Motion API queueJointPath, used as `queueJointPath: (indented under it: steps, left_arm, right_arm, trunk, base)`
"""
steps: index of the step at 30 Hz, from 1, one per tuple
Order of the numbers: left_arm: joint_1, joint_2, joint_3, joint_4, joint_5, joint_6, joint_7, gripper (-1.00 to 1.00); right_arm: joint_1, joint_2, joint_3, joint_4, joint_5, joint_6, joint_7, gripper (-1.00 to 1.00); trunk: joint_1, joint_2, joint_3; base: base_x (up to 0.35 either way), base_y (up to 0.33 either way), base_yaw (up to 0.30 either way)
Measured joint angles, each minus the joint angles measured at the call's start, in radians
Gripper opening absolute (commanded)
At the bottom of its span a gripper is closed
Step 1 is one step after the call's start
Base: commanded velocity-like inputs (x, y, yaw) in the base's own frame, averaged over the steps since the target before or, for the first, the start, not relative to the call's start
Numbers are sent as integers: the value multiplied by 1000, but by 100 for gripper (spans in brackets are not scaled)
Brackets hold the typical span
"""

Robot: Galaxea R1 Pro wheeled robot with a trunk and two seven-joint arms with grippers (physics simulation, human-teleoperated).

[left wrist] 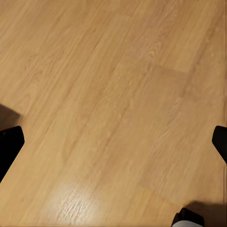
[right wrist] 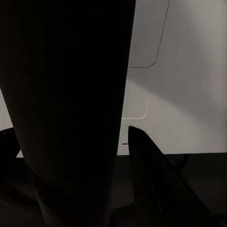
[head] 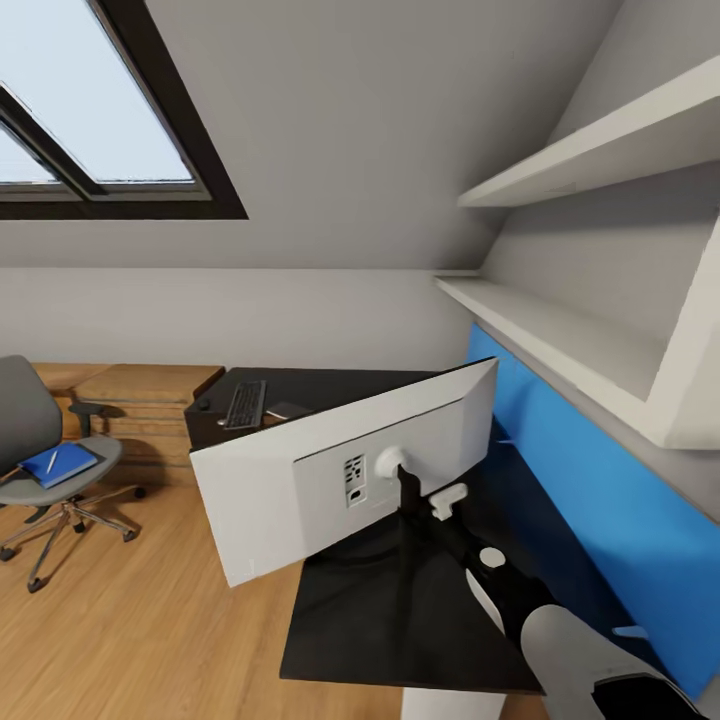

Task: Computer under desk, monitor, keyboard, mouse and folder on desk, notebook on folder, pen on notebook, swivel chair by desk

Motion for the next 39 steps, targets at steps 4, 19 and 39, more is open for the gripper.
queueJointPath:
  steps: [4,19,39]
  left_arm:
    - [0,0,0,-1,1,0,1,100]
    - [0,1,0,0,1,-3,2,100]
    - [0,2,0,-1,1,-2,2,100]
  right_arm:
    - [-1,-12,-31,5,-10,8,-64,-100]
    - [0,-14,-44,5,3,3,-52,-100]
    - [0,-16,-56,8,3,4,-102,-100]
  trunk:
    - [0,0,0]
    - [0,0,0]
    - [0,0,0]
  base:
    - [1,-129,0]
    - [0,-90,0]
    - [22,-35,0]
